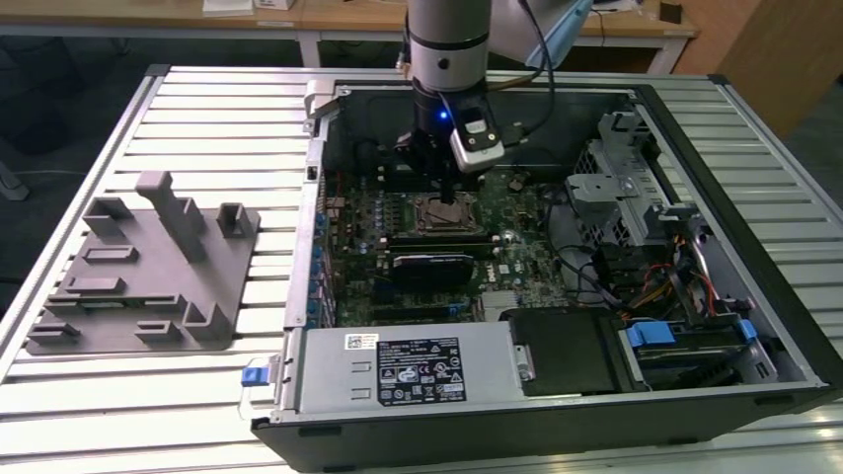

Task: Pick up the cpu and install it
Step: 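Install the second cpu locking lever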

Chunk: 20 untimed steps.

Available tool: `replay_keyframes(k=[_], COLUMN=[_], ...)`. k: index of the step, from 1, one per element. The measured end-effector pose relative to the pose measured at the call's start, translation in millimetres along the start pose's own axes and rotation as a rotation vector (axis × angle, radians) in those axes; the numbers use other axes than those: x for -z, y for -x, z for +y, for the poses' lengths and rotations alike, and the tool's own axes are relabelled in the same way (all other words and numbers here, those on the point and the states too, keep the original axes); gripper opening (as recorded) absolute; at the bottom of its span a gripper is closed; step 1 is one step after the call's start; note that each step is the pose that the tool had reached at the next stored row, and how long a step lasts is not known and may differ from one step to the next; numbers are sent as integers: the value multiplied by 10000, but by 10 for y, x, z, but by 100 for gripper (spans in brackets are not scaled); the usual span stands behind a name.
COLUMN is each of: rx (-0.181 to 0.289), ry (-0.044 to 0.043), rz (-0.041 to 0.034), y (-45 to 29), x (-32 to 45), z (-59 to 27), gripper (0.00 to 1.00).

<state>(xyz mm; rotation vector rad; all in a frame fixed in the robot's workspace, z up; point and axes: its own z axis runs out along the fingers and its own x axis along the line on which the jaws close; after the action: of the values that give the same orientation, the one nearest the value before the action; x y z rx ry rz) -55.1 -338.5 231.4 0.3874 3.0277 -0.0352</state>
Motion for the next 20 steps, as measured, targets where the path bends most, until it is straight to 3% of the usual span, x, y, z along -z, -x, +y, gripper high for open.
replay_keyframes(k=[20], rx=[0], ry=[1], rz=[0], y=[59], x=[-8], z=[-217], gripper=[11])
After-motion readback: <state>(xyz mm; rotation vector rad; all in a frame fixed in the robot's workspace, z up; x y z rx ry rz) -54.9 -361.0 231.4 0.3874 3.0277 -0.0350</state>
